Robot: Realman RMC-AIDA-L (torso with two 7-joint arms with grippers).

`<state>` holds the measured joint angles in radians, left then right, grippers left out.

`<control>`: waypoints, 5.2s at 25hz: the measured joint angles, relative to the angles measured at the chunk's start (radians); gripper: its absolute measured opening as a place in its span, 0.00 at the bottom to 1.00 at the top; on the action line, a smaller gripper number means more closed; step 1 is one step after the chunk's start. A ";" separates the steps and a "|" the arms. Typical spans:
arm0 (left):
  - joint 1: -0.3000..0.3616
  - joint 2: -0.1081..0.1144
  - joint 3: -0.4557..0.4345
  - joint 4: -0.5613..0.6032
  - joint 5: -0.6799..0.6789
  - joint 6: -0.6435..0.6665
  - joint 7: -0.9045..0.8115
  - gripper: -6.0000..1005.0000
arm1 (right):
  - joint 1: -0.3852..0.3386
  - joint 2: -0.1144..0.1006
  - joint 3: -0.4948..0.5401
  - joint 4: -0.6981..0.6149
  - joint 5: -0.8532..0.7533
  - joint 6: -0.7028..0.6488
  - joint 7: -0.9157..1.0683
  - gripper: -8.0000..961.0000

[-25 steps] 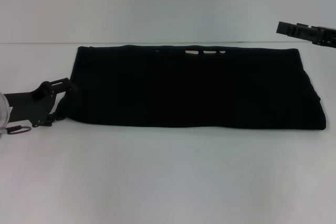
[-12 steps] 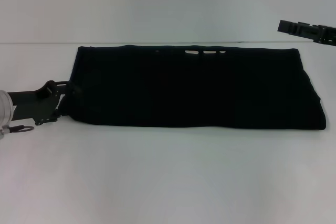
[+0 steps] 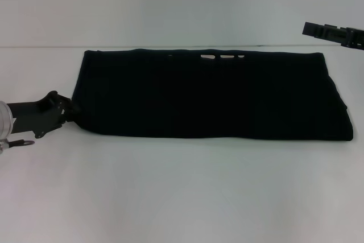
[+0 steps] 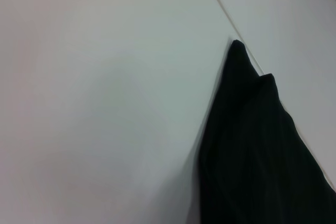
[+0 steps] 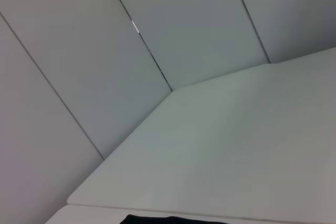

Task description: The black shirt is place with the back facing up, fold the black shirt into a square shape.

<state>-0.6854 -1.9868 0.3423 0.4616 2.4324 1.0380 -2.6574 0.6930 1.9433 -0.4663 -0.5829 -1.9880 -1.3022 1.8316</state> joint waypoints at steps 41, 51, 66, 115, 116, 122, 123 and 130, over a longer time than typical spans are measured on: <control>0.127 0.058 -0.235 0.278 -0.334 0.407 0.371 0.08 | 0.013 0.077 -0.004 0.002 0.066 0.127 0.000 0.94; -0.069 -0.150 0.120 0.148 -0.373 0.488 0.456 0.11 | -0.163 -0.015 0.014 -0.011 0.202 0.035 -0.008 0.94; -0.043 -0.179 0.138 -0.262 -0.513 0.562 0.957 0.20 | -0.147 -0.056 -0.011 -0.002 0.133 0.033 0.026 0.94; 0.060 -0.106 0.238 0.228 -0.317 0.539 1.379 0.95 | 0.168 0.077 -0.312 0.276 -0.169 0.284 0.535 0.93; 0.060 -0.106 0.238 0.227 -0.318 0.538 1.379 0.95 | 0.175 0.078 -0.310 0.276 -0.162 0.299 0.529 0.93; 0.060 -0.106 0.237 0.225 -0.333 0.527 1.379 0.95 | 0.221 0.080 -0.311 0.280 -0.118 0.310 0.510 0.93; 0.060 -0.105 0.238 0.224 -0.334 0.525 1.379 0.95 | 0.229 0.080 -0.313 0.283 -0.118 0.309 0.514 0.93; 0.065 -0.105 0.233 0.222 -0.335 0.507 1.380 0.95 | 0.232 0.084 -0.324 0.289 -0.125 0.318 0.529 0.93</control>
<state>-0.6205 -2.0919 0.5752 0.6833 2.0974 1.5452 -1.2778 0.9253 2.0276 -0.7899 -0.2940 -2.1132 -0.9840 2.3607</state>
